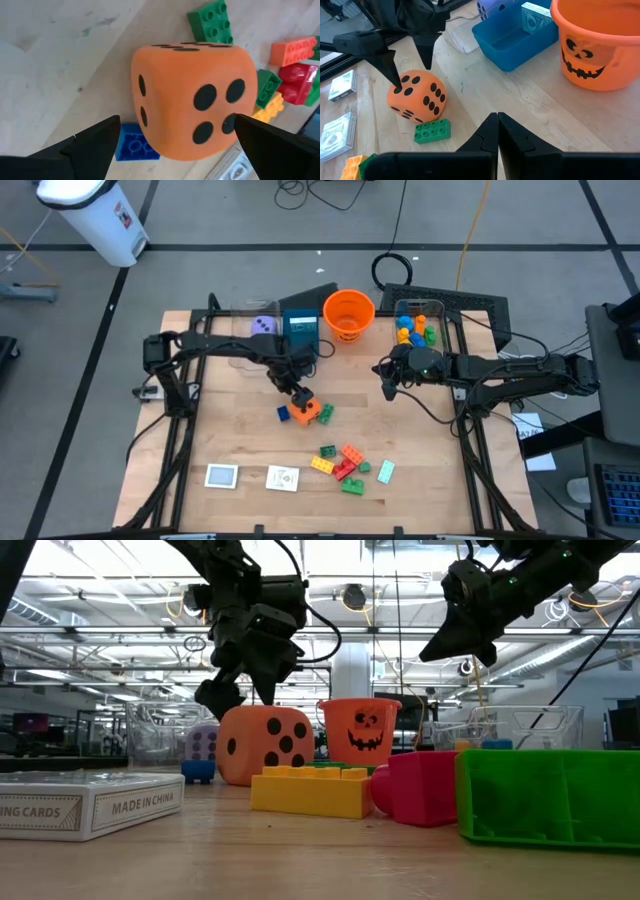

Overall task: Pick & Place Toys
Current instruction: Put the orange dice into the left transparent bin

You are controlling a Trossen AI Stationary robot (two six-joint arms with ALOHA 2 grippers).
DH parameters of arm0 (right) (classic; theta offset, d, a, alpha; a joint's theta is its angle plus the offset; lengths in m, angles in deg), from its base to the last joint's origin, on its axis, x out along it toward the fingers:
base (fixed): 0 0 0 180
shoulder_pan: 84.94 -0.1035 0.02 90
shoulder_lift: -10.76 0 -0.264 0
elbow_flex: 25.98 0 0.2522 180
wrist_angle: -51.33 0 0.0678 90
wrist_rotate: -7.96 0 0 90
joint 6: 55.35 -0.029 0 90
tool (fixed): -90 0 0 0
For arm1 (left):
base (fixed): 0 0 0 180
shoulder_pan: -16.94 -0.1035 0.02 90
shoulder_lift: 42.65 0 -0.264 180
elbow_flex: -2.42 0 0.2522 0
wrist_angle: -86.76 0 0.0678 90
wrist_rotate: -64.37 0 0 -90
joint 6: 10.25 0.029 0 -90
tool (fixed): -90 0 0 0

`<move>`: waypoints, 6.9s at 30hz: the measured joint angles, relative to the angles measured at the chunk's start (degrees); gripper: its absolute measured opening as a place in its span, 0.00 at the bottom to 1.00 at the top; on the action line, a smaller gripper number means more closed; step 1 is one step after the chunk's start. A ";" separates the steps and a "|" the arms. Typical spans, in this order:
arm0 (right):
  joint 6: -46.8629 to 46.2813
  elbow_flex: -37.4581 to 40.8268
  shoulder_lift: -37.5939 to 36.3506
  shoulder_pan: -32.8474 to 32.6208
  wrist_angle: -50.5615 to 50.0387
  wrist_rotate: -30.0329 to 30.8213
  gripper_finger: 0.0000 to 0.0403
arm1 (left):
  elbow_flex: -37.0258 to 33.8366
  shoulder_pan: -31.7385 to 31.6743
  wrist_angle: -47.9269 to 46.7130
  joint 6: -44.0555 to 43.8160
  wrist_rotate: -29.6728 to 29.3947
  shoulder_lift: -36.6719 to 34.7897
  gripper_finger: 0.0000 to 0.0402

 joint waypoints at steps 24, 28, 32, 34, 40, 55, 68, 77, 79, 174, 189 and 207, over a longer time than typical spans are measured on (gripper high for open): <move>-0.44 0.00 0.00 0.01 1.09 0.16 0.00 | -1.31 2.54 4.66 -0.38 -5.17 -0.02 0.99; -0.44 0.00 0.00 0.00 1.07 0.17 0.00 | -1.28 3.03 4.90 -0.56 -6.94 -0.11 0.99; -0.44 0.00 0.00 0.02 1.08 0.15 0.00 | -1.28 3.03 4.83 -1.53 -6.63 -0.11 0.99; -0.46 0.00 0.00 0.02 1.07 0.16 0.00 | -1.28 3.05 4.71 -2.56 -6.85 -0.11 0.99; -0.46 0.00 0.00 0.02 1.07 0.15 0.00 | -1.30 3.02 4.83 -2.23 -4.06 0.06 0.99; -0.48 0.00 0.00 0.00 1.27 0.15 0.00 | -1.09 3.13 8.39 -3.21 6.04 4.71 0.93; -0.32 0.00 0.00 0.01 1.13 0.13 0.00 | -1.35 2.00 11.08 -2.71 9.46 5.09 0.76; -0.04 0.00 0.00 0.02 1.14 0.15 0.00 | -1.46 0.41 11.28 -1.38 12.52 5.03 0.75; -0.04 0.00 0.00 0.02 1.11 0.15 0.00 | -1.46 0.03 11.54 -1.23 14.34 5.01 0.75; -1.53 0.00 0.00 0.00 1.27 -0.02 0.00 | 27.96 -35.28 -40.50 -14.70 -23.12 -15.98 0.75; -1.53 -0.01 0.00 0.02 1.27 0.09 0.00 | 17.54 -28.90 -34.93 -15.18 -23.39 -15.93 0.75; -1.55 -0.02 0.00 0.00 1.27 0.15 0.00 | 4.27 -24.58 -22.87 -19.14 -18.95 -15.93 0.75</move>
